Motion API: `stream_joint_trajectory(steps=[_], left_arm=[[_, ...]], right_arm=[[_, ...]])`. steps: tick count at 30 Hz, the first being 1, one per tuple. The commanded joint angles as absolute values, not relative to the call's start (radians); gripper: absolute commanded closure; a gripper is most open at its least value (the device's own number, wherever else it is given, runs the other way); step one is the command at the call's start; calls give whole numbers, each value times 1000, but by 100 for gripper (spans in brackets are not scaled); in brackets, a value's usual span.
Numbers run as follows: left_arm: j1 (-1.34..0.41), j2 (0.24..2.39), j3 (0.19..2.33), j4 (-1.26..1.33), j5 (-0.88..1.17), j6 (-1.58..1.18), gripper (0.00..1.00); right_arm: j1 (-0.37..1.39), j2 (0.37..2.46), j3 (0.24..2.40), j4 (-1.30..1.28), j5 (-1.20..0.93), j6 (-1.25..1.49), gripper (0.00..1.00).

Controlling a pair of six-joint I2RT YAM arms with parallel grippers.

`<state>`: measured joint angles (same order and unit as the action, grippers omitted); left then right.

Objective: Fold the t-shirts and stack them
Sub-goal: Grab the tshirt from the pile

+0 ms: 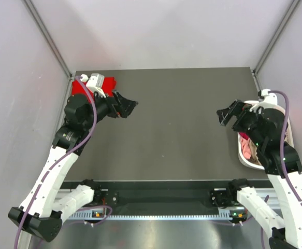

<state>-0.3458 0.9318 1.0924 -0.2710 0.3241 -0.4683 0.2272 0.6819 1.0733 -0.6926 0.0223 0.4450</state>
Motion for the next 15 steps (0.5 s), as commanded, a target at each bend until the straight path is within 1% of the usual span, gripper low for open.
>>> stream_joint_trajectory(steps=[1,4,5,9,13,15], left_arm=[[-344,927,1131,-241,334,-439,1],[-344,925,1123,-242,342,-436,1],[-344,925,1121,-247,338,-436,1],[-344,966,1135,-302,340,-425,2],[-344,985,1098,-295,397,-439,4],[-344,994,1077,-279,416,-451,5]], right_arm=[[233,690,1126,-696,89,431,0],[232,710,1147,-722,185,449,0],[232,716,1150,-727,255,457,0],[232,767,1160,-782,414,483,0],[196,889,1173,-869,535,499,0],[151,939,1186,-906,619,523,0]])
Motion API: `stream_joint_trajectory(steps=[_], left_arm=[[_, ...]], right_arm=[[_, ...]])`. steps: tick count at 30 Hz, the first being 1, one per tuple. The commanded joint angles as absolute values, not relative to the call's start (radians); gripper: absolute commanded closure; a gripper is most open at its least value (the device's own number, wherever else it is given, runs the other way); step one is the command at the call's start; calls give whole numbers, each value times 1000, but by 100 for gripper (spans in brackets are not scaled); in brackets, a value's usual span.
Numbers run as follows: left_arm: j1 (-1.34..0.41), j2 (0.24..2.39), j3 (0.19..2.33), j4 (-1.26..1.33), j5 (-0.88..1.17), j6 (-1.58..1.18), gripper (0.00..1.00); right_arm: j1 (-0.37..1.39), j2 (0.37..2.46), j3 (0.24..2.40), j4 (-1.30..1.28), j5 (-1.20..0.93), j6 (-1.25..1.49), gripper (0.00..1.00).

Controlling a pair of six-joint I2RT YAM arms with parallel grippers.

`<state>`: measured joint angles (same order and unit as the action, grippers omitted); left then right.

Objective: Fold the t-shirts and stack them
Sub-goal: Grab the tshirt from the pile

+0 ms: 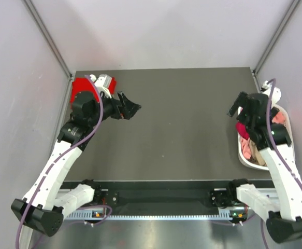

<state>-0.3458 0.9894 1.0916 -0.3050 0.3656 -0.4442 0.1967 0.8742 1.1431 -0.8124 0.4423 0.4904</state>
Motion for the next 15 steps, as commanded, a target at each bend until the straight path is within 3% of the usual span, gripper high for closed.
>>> stream_joint_trajectory(steps=[1,8,15], left_arm=[[-344,997,1057,-270,420,-454,5],[-344,1035,1025,-236,468,-469,8],[-344,1061,997,-178,512,-497,9]], right_arm=[[128,972,1183,-920,626,537,0],[-249,1012,1100,-899,532,560,2],[-475,1083,1051,-901,500,725,7]])
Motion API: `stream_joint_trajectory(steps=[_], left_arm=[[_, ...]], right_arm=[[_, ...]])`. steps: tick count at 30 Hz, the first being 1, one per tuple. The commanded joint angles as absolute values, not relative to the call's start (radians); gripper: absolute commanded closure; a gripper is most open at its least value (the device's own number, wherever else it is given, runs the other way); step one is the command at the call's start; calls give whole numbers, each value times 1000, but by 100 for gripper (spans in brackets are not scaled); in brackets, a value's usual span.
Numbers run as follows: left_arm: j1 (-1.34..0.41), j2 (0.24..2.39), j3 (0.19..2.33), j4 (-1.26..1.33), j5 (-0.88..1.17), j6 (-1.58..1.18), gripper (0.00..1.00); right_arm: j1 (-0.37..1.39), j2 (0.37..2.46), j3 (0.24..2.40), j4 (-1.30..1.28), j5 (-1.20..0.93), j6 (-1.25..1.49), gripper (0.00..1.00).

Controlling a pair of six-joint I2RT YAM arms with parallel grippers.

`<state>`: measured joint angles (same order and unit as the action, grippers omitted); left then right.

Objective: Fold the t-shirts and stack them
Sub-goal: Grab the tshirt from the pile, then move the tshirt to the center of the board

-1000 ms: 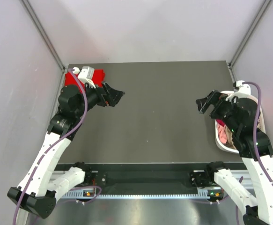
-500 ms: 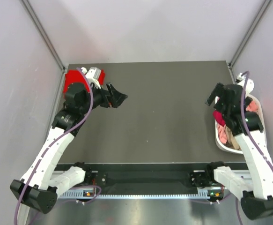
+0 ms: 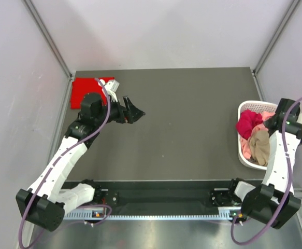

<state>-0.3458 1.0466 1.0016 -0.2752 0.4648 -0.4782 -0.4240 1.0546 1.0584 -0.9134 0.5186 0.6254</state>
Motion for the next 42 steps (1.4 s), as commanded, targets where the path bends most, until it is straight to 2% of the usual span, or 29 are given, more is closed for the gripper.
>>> stream_joint_trajectory(steps=[1,7,10,11,12,13,14,19,23,25,29,33,36,39,42], left_arm=[[-344,1069,1000,-178,531,-499,10],[-344,1104,1032,-210,551,-505,14],[-344,1086,1014,-204,534,-518,15],[-344,1077,1008,-198,525,-525,15],[-344,1074,999,-195,525,-528,15],[-342,1071,996,-195,525,-529,15],[-344,1069,996,-196,528,-529,15],[-344,1074,976,-187,529,-514,15],[-344,1081,927,-187,499,-537,17],[-344,1077,911,-189,462,-555,17],[-330,1065,899,-207,408,-678,17],[-304,1046,897,-218,400,-732,16],[-273,1006,899,-236,368,-738,15],[-246,962,905,-290,322,-741,15],[-207,907,911,-353,249,-720,14]], right_arm=[[-498,1092,1043,-884,482,733,8],[-538,1146,976,-775,419,773,12],[-561,1172,965,-747,394,775,23],[-563,1170,969,-739,387,770,53],[-564,1160,979,-738,382,749,73],[-565,1149,995,-748,377,736,91],[-565,1117,1043,-756,374,724,100],[-565,1039,1253,-756,145,574,100],[-549,1043,1460,-709,-324,616,100],[-491,1055,1532,-667,-469,640,100],[-283,1084,1777,-588,-479,667,100],[-146,1138,1862,-373,-675,843,100],[27,1192,1945,-363,-677,845,100],[101,1207,1930,-449,-631,796,100],[191,1143,1716,-492,-502,744,97]])
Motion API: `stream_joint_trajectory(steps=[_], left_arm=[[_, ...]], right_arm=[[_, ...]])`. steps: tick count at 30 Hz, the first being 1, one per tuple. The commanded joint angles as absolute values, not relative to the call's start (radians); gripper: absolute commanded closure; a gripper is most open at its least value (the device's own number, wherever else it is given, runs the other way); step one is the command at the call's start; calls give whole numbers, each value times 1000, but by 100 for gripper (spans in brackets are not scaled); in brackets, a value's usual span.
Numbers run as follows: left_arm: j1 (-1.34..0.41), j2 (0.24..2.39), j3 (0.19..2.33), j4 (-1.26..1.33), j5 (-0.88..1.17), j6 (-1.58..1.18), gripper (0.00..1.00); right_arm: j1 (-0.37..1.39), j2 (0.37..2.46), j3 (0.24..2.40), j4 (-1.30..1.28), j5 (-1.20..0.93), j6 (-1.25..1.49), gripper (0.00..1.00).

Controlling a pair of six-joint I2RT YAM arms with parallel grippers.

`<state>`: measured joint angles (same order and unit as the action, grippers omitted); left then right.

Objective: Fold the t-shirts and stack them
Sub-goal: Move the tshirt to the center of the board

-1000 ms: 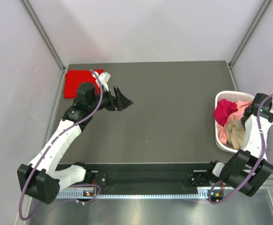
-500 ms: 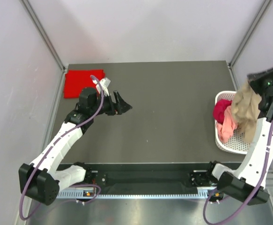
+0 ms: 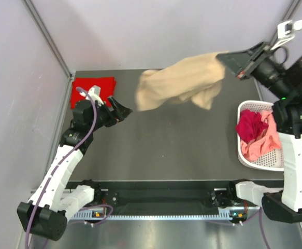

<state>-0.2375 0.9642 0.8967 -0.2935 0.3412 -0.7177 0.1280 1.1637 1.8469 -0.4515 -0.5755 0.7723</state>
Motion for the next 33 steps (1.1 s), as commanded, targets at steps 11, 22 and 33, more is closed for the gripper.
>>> stream_joint_trajectory(steps=[11,22,33], left_arm=[[-106,922,876,-476,212,-663,13],[-109,1081,738,-362,382,-672,16],[-184,1258,663,-222,373,-698,19]], right_arm=[[275,1069,950,-713,-71,543,79],[327,1146,920,-568,-84,555,43],[468,1368,1014,-508,-60,589,43]])
